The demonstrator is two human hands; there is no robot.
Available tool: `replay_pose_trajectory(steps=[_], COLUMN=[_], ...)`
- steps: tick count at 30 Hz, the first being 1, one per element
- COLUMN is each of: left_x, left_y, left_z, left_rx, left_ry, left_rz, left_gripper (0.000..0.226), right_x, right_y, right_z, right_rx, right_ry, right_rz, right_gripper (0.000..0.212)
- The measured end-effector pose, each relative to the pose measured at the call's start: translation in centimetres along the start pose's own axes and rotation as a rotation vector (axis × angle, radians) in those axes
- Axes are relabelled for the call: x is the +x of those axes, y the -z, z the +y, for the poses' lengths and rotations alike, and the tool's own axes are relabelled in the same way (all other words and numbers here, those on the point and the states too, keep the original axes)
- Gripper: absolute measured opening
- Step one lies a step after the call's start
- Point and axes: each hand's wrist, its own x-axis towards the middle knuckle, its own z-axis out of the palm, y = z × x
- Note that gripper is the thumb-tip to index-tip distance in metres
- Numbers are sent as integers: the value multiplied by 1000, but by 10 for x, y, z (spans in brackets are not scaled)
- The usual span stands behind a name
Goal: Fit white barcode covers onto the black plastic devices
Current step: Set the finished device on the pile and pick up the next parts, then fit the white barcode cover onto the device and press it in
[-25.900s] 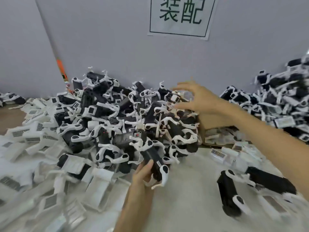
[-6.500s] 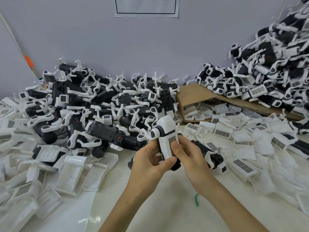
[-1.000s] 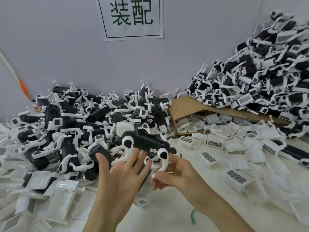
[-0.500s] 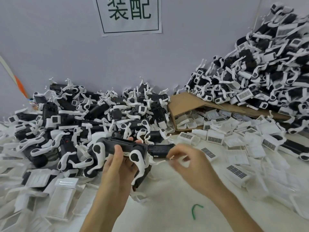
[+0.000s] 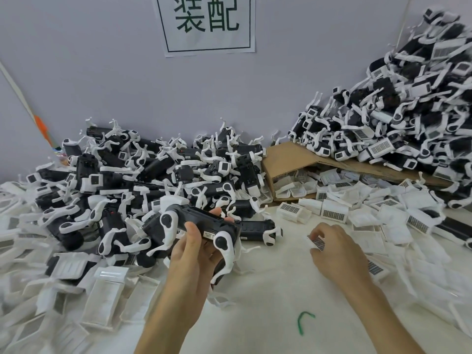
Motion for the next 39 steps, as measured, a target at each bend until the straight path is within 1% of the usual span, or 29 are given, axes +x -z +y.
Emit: replay_pose_trajectory(steps=[1, 2, 3, 4, 5, 6, 7, 8, 9, 12, 15, 19, 21, 23, 26, 28, 30, 32, 34, 38, 39], left_x=[0, -1, 0, 0, -1, -1, -1, 0, 0, 1, 0, -2, -2, -3, -5, -6, -6, -5, -4, -3, -3], left_y=[-1, -1, -1, -1, 0, -1, 0, 1, 2, 5, 5, 3, 3, 3, 1, 0, 0, 1, 2, 3, 4], left_z=[1, 1, 1, 0, -1, -3, -5, -8, -11, -15, -15, -13, -12, -11, -9, -9, -9, -11, -11, -12, -12], left_rx=[8, 22, 41, 59, 78, 100, 132, 168, 204, 295, 371, 386, 382, 386, 419, 443, 437, 413, 396, 405, 401], left_ry=[-5, -10, -12, -11, -7, 1, 13, 22, 23, -2, -34, -43, -47, -53, -60, -69, -74, -94, -108, -115, -111], left_rz=[5, 3, -6, -24, -43, -57, -63, -67, -74, -110, -158, -197, -216, -217, -258, -284, -283, -278, -271, -279, -280], left_gripper=[76, 77, 77, 76, 74, 73, 74, 74, 74, 67, 59, 61, 58, 54, 37, 29, 29, 37, 41, 27, 28], right_x=[1, 1, 1, 0, -4, -10, -15, -20, -25, -38, -46, -46, -47, -49, -50, -50, -50, -51, -51, -52, -52], right_y=[0, 2, 5, 10, 16, 21, 23, 23, 21, 17, 14, 14, 14, 13, 12, 13, 13, 13, 13, 12, 11], right_z=[1, -1, -4, -10, -18, -27, -35, -40, -45, -58, -63, -64, -65, -67, -68, -68, -68, -68, -67, -67, -67], right_rx=[61, 181, 375, 640, 954, 1239, 1432, 1515, 1521, 1438, 1454, 1467, 1458, 1448, 1420, 1392, 1384, 1403, 1420, 1388, 1378], right_ry=[16, 40, 67, 87, 109, 141, 175, 213, 253, 368, 434, 425, 425, 422, 400, 403, 428, 449, 460, 457, 446], right_rz=[26, 59, 83, 74, 12, -93, -191, -254, -281, -270, -311, -297, -285, -259, -192, -178, -190, -207, -223, -249, -248], right_gripper=[21, 21, 22, 23, 21, 16, 16, 20, 23, 20, 20, 16, 14, 17, 19, 15, 8, 9, 10, 17, 18])
